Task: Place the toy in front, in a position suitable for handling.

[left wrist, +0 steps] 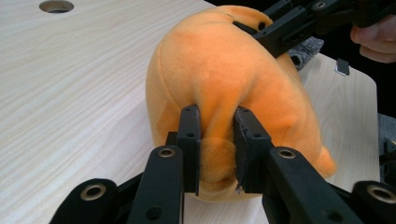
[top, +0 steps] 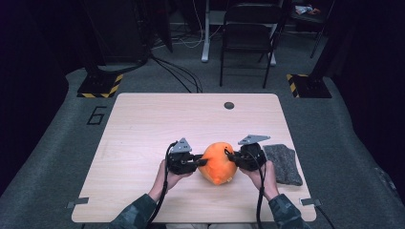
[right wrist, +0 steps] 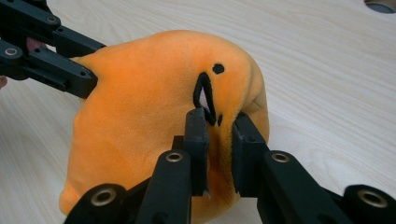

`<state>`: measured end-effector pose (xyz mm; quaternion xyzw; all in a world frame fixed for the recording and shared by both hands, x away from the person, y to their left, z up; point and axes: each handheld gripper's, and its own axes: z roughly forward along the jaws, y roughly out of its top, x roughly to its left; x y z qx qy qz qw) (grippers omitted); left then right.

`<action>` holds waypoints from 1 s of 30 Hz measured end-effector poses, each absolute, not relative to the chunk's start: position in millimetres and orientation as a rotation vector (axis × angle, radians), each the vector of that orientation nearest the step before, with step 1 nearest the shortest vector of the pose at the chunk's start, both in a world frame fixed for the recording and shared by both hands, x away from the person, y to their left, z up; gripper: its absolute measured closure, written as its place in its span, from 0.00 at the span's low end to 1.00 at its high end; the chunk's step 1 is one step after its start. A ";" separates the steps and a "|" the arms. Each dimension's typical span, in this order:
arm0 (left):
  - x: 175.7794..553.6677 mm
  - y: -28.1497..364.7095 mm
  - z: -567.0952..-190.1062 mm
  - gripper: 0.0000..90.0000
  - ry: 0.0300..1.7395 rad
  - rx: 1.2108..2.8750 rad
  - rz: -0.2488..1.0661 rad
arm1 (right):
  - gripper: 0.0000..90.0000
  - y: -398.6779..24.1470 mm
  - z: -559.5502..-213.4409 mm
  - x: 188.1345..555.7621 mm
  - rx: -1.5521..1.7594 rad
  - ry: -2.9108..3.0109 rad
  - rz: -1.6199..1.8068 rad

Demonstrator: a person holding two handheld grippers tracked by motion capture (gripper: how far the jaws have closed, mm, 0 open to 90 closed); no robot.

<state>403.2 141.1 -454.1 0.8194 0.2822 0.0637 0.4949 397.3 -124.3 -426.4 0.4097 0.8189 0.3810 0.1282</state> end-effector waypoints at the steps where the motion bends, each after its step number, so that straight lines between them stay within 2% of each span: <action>1: 405.8 141.6 -452.4 0.83 0.672 1.992 0.153 | 0.87 -123.8 -425.9 395.4 1.196 2.367 1.106; 17: 424.4 135.8 -452.0 0.83 0.631 2.032 0.129 | 0.87 -118.4 -432.5 376.3 1.294 2.239 1.073; 22: 430.4 128.6 -468.8 0.81 0.656 2.060 0.097 | 0.85 -117.1 -453.3 378.3 1.342 2.254 1.014; 24: 431.5 127.7 -469.9 0.77 0.666 2.047 0.092 | 0.83 -118.5 -455.5 379.7 1.327 2.254 1.006; 25: 431.5 128.1 -469.1 0.75 0.666 2.049 0.098 | 0.76 -120.7 -453.2 380.9 1.338 2.241 1.017; 26: 431.1 128.9 -468.0 0.72 0.671 2.041 0.090 | 0.74 -122.0 -452.5 380.7 1.359 2.237 1.016; 28: 430.2 128.4 -467.4 0.61 0.686 2.035 0.097 | 0.64 -126.4 -451.7 382.6 1.351 2.234 1.036; 29: 428.6 127.8 -466.0 0.61 0.701 2.036 0.100 | 0.64 -126.4 -451.7 382.6 1.351 2.234 1.036; 30: 428.1 128.4 -464.1 0.55 0.700 2.042 0.126 | 0.58 -127.4 -449.6 382.5 1.367 2.232 1.039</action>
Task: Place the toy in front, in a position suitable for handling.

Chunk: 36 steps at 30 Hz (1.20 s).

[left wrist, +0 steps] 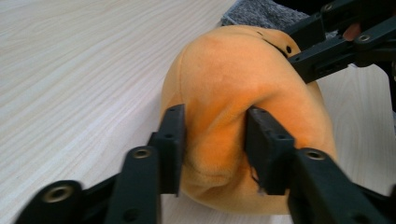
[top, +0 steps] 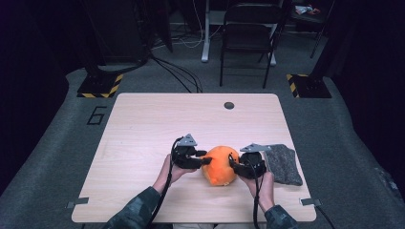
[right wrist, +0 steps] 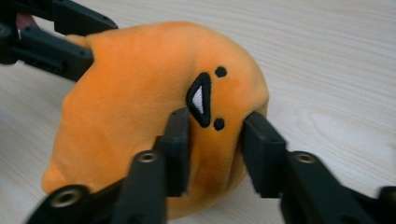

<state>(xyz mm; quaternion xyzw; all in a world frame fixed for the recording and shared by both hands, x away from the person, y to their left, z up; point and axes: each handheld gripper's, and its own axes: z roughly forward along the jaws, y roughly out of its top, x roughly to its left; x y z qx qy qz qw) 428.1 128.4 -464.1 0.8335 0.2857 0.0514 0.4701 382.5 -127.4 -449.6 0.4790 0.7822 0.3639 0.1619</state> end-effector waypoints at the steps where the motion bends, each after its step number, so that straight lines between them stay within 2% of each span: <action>1: 426.1 128.6 -462.4 0.49 0.720 2.035 0.130 | 0.53 -129.3 -447.2 383.2 1.359 2.233 1.053; 2: 425.1 129.5 -460.9 0.45 0.731 2.025 0.130 | 0.48 -132.0 -444.3 383.1 1.356 2.220 1.072; 3: 424.5 130.6 -459.3 0.36 0.746 2.021 0.139 | 0.40 -137.4 -438.0 384.2 1.355 2.210 1.108; 4: 424.1 132.4 -457.3 0.36 0.743 2.025 0.145 | 0.40 -137.4 -438.0 384.2 1.355 2.210 1.108; 6: 420.5 134.4 -453.6 0.30 0.767 2.017 0.152 | 0.32 -145.4 -430.5 387.4 1.339 2.193 1.140; 11: 410.2 136.8 -449.2 0.23 0.844 1.995 0.194 | 0.26 -154.6 -426.6 394.7 1.320 2.202 1.151; 18: 392.0 126.4 -458.1 0.23 0.886 2.006 0.213 | 0.24 -152.0 -434.1 408.7 1.304 2.277 1.099; 23: 390.0 122.0 -468.0 0.32 0.890 2.038 0.224 | 0.40 -143.5 -443.7 415.7 1.295 2.357 1.072; 30: 390.0 122.5 -482.3 0.60 0.873 2.042 0.203 | 0.73 -135.5 -454.8 417.2 1.245 2.457 1.108; 31: 389.7 122.4 -484.2 0.60 0.867 2.040 0.207 | 0.73 -135.5 -454.8 417.2 1.245 2.457 1.108; 32: 389.3 122.5 -484.9 0.63 0.863 2.032 0.207 | 0.78 -135.6 -456.4 417.6 1.243 2.457 1.110; 33: 388.5 122.2 -484.0 0.69 0.848 2.030 0.211 | 0.84 -136.0 -458.6 417.2 1.248 2.463 1.117; 36: 388.8 121.9 -482.8 0.75 0.834 2.027 0.215 | 0.90 -137.1 -456.3 415.0 1.268 2.454 1.126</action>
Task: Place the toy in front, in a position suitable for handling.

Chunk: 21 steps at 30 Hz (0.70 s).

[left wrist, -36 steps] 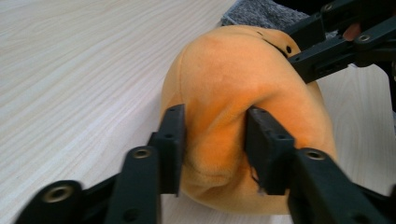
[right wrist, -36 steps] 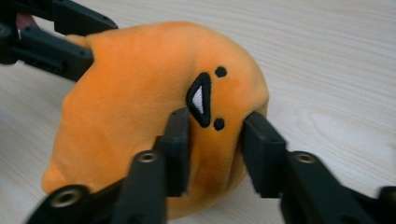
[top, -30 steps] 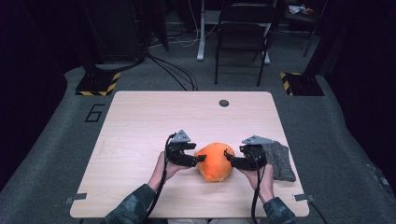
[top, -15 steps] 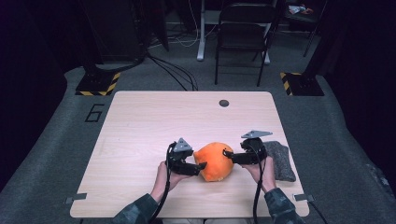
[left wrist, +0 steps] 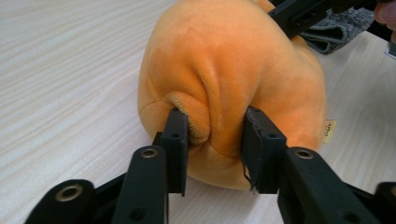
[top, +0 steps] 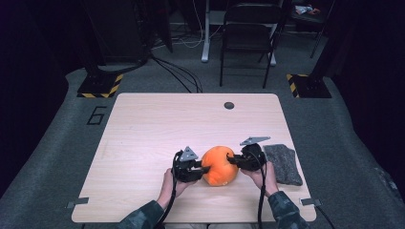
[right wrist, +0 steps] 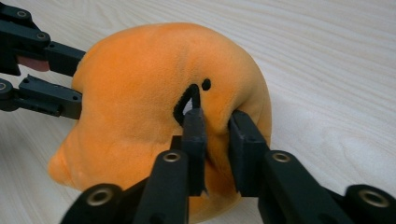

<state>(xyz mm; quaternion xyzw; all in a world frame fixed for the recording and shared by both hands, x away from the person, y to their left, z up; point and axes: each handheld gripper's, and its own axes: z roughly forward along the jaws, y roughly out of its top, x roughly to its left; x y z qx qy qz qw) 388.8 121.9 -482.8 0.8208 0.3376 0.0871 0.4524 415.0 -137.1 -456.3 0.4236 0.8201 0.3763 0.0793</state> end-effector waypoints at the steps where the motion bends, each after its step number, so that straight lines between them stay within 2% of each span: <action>1: 389.3 122.5 -481.3 0.76 0.827 2.029 0.212 | 0.91 -137.1 -455.1 414.2 1.272 2.442 1.128; 12: 406.6 136.1 -459.3 0.78 0.771 2.003 0.190 | 0.93 -130.8 -430.5 399.4 1.269 2.289 1.165; 21: 423.0 137.1 -456.2 0.78 0.756 2.002 0.142 | 0.93 -127.3 -430.2 389.5 1.311 2.217 1.136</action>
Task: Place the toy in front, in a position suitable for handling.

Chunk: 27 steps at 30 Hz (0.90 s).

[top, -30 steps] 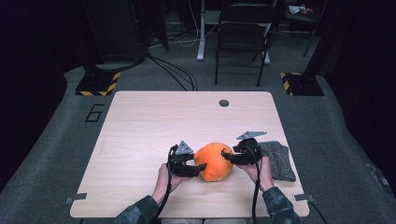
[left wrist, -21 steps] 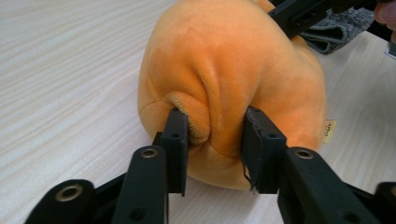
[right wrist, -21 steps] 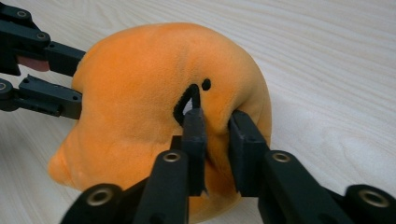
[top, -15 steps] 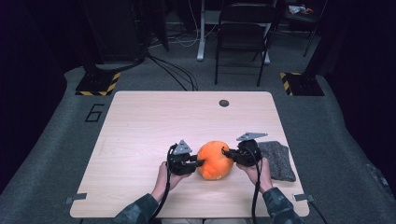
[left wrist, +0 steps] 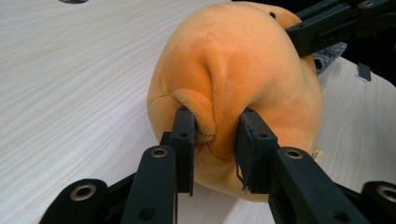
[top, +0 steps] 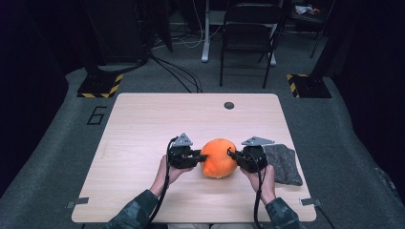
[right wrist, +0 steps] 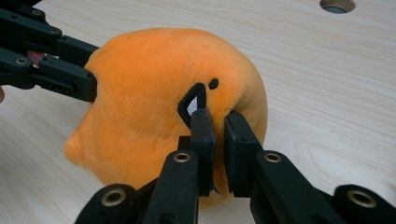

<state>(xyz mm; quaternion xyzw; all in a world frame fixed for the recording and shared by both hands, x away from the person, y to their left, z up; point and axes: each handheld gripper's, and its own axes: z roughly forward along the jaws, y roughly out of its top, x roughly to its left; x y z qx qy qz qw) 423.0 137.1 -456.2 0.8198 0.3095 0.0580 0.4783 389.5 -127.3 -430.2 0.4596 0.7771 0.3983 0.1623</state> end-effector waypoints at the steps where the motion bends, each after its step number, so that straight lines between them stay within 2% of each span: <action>1: 424.8 136.6 -456.3 0.78 0.748 2.004 0.139 | 0.93 -127.9 -430.5 389.0 1.307 2.213 1.136; 11: 437.5 122.5 -470.6 0.77 0.778 2.018 0.155 | 0.92 -131.9 -443.2 391.8 1.334 2.167 1.094; 14: 438.1 120.8 -475.3 0.68 0.800 2.005 0.149 | 0.88 -135.7 -455.3 398.0 1.363 2.186 1.079; 15: 437.3 120.8 -474.1 0.61 0.806 2.004 0.166 | 0.81 -138.7 -455.4 399.3 1.371 2.185 1.084; 16: 437.4 121.3 -473.1 0.61 0.809 2.000 0.168 | 0.81 -138.7 -455.4 399.3 1.371 2.185 1.084; 17: 437.2 121.8 -472.6 0.51 0.810 2.000 0.170 | 0.70 -141.8 -452.9 399.6 1.378 2.173 1.099; 18: 436.3 123.3 -471.7 0.43 0.836 1.985 0.183 | 0.64 -143.4 -451.6 399.3 1.385 2.164 1.098; 19: 435.6 124.5 -470.5 0.39 0.840 1.980 0.186 | 0.56 -145.5 -450.2 399.3 1.386 2.151 1.111; 20: 435.6 124.5 -470.5 0.34 0.840 1.980 0.186 | 0.56 -145.5 -450.2 399.3 1.386 2.151 1.111; 21: 434.3 125.9 -468.8 0.34 0.847 1.980 0.205 | 0.46 -147.6 -448.3 398.7 1.389 2.142 1.121; 22: 432.7 127.2 -466.9 0.29 0.842 1.981 0.222 | 0.40 -149.8 -445.7 398.1 1.390 2.131 1.124; 25: 424.3 130.1 -460.3 0.23 0.828 1.978 0.260 | 0.25 -163.7 -434.1 393.4 1.380 2.083 1.168; 27: 417.8 129.7 -456.9 0.23 0.811 1.984 0.279 | 0.22 -173.4 -430.5 393.0 1.394 2.071 1.160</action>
